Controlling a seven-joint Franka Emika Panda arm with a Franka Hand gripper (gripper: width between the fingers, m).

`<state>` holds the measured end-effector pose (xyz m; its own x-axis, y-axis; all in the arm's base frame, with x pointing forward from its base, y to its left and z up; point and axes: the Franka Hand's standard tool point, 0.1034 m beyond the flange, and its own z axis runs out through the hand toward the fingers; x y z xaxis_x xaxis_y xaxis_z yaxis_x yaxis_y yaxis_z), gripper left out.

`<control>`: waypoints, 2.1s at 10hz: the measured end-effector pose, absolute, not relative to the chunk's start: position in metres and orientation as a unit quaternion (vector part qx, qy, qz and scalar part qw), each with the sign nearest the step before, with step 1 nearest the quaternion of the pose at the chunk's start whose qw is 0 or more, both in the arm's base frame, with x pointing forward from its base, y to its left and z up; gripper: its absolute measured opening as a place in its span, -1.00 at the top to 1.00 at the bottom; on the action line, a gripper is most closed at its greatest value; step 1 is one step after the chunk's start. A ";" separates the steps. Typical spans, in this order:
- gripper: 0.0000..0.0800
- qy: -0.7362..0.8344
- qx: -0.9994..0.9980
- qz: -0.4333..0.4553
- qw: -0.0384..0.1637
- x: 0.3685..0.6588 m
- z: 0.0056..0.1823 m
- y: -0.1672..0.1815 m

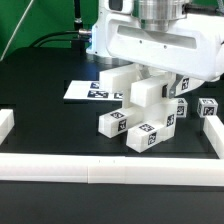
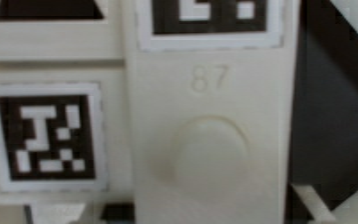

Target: Assemble chair

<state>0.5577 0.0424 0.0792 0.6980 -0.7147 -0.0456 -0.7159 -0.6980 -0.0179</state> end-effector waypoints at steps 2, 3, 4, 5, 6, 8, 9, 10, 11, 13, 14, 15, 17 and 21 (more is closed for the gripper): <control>0.29 0.388 -0.922 0.014 0.016 0.559 0.076 0.042; 0.29 0.388 -0.922 0.012 0.016 0.560 0.076 0.042; 0.29 0.387 -0.922 0.010 0.017 0.562 0.076 0.042; 0.29 0.386 -0.922 0.009 0.017 0.564 0.076 0.042; 0.29 0.386 -0.922 0.009 0.017 0.567 0.076 0.041; 0.18 0.382 -0.924 0.008 0.017 0.569 0.076 0.036; 0.18 0.377 -0.926 0.007 0.018 0.569 0.076 0.030; -0.29 0.378 -0.925 0.007 0.018 0.568 0.075 0.026; -0.53 0.376 -0.926 0.007 0.018 0.569 0.075 0.023; -0.60 0.375 -0.927 0.006 0.018 0.570 0.076 0.020; -0.62 0.371 -0.928 0.006 0.019 0.572 0.080 0.019; -0.62 0.368 -0.930 0.005 0.021 0.575 0.086 0.017; -0.62 0.370 -0.929 0.017 0.027 0.577 0.105 0.014; -0.62 0.381 -0.923 0.045 0.043 0.571 0.154 0.027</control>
Offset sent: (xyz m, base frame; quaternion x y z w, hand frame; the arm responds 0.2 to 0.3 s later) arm 0.0104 0.0024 -0.0094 0.0091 0.0050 -0.0040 0.9999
